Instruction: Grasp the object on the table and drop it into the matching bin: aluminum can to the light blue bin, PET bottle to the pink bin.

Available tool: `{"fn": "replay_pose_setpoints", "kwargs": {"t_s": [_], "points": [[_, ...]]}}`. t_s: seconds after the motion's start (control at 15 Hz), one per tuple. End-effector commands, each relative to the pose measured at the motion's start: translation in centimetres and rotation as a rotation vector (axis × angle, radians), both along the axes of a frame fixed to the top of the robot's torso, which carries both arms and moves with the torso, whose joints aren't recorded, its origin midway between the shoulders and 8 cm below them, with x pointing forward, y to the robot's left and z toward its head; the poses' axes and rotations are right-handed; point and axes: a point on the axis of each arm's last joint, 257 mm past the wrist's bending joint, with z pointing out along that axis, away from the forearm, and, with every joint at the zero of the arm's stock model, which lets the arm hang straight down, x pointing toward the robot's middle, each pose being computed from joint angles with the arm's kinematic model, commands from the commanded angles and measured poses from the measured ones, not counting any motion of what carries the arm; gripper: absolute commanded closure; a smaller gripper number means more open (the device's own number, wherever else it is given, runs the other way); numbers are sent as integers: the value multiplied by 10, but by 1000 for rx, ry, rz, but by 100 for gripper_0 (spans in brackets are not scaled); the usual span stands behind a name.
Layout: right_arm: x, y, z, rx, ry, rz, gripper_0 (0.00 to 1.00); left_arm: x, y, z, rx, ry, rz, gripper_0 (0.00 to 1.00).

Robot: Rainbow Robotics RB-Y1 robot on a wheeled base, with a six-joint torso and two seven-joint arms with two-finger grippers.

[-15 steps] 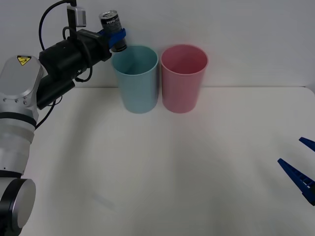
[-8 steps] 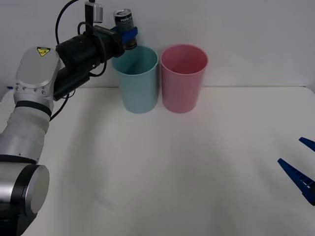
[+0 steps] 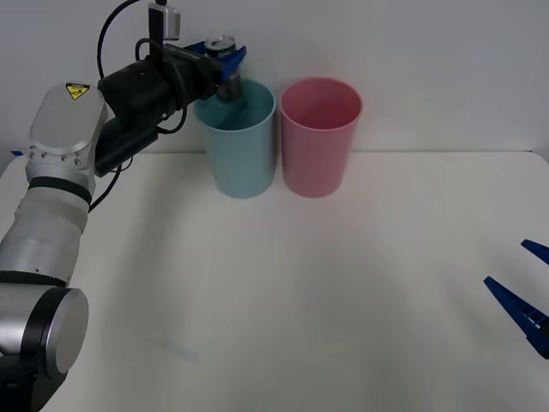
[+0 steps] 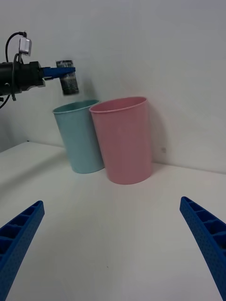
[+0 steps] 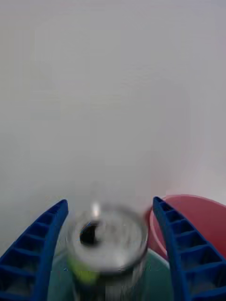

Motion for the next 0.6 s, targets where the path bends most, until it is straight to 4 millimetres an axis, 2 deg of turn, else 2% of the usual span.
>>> {"fn": "replay_pose_setpoints", "kwargs": {"t_s": [0.07,0.33,0.6], "points": [[0,0,0,0,0,0,0,-1,2,-1,-15,4,-2,0],[0,0,0,0,0,0,0,-8,14,-4,-45,-7,0,0],[0,0,0,0,0,0,0,-33,37,-7,-81,-38,5,0]]}}
